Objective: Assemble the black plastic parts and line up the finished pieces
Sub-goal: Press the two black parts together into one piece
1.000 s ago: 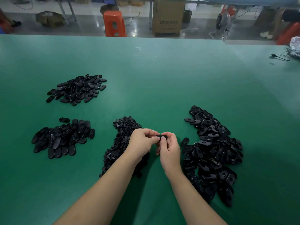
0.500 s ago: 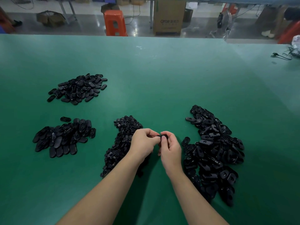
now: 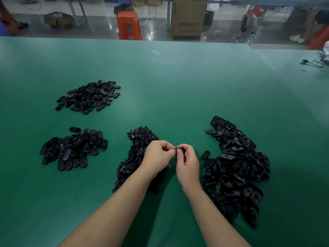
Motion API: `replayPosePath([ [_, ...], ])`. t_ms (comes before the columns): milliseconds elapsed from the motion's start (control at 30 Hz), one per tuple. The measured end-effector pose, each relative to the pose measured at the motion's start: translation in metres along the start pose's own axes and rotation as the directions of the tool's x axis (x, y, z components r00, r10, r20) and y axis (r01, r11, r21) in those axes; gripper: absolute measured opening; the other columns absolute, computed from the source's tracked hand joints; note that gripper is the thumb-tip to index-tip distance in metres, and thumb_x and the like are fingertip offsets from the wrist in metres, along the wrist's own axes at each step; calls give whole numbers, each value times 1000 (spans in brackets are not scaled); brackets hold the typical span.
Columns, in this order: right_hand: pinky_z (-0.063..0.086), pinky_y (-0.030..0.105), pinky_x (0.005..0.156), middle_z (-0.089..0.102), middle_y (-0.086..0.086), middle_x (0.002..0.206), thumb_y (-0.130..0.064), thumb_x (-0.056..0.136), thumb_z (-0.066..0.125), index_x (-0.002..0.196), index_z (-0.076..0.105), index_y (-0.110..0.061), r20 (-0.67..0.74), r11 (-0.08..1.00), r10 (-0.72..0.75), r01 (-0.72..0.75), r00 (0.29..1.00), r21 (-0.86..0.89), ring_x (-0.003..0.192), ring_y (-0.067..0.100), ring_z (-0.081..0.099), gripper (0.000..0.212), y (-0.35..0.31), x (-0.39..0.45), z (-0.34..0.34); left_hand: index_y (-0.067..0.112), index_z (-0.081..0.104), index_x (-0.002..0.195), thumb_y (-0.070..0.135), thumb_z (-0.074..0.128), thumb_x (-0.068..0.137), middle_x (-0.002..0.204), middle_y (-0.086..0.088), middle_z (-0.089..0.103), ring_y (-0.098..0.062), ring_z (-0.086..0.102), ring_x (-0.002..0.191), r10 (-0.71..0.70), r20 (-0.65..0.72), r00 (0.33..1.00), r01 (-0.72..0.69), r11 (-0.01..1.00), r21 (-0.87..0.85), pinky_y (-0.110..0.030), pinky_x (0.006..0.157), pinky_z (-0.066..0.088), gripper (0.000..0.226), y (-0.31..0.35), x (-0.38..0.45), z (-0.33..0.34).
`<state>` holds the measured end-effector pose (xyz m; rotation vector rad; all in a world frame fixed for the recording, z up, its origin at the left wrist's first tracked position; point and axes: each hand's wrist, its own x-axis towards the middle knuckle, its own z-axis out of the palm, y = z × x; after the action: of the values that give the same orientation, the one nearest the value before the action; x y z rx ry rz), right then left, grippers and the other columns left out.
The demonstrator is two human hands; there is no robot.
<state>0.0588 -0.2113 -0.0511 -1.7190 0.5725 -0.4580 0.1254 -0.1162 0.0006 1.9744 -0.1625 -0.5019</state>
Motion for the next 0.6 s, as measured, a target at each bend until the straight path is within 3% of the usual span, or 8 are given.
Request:
replayPosePath([
  [200, 54, 44, 72, 68, -8, 86, -22, 104, 52, 96, 58, -36, 23, 1000, 9, -9, 1000, -4, 75, 11, 62, 18, -2, -1, -1, 20, 74, 82, 18, 71, 89, 67, 10, 69, -17, 65, 43, 54, -4, 999, -53, 995, 82, -23, 44, 49, 7, 2, -4, -4],
  [333, 51, 45, 68, 64, -10, 76, -24, 105, 48, 102, 61, -39, 40, 1000, 5, -6, 999, 27, 66, 11, 56, 20, -4, -3, -1, 22, 72, 82, 21, 71, 88, 73, 8, 71, -7, 64, 53, 139, 1, 990, -133, 948, 289, -21, 57, 49, 6, 3, -6, -11],
  [433, 52, 38, 61, 68, -6, 81, -26, 106, 47, 112, 60, -36, 38, 999, 14, -16, 999, 43, 59, 8, 55, 17, -5, -3, -1, 28, 70, 77, 24, 76, 84, 72, 15, 66, 2, 58, 63, 200, -122, 972, -149, 928, 341, -12, 60, 39, 9, -3, -8, -33],
  [533, 51, 30, 57, 68, -7, 82, -28, 106, 48, 109, 61, -36, 49, 1000, 14, -15, 999, 13, 58, 5, 55, 16, -5, -3, -1, 31, 70, 73, 27, 79, 83, 71, 19, 66, 7, 58, 60, 167, -303, 938, -76, 953, 292, -7, 53, 35, 13, -18, -10, -74],
  [600, 52, 33, 57, 68, -7, 81, -27, 106, 48, 106, 62, -35, 50, 1000, 14, -14, 999, 4, 58, 6, 55, 16, -5, -4, -1, 31, 69, 72, 29, 79, 83, 69, 20, 66, 7, 58, 61, 159, -425, 891, -23, 951, 309, -8, 55, 35, 15, -31, -11, -108],
])
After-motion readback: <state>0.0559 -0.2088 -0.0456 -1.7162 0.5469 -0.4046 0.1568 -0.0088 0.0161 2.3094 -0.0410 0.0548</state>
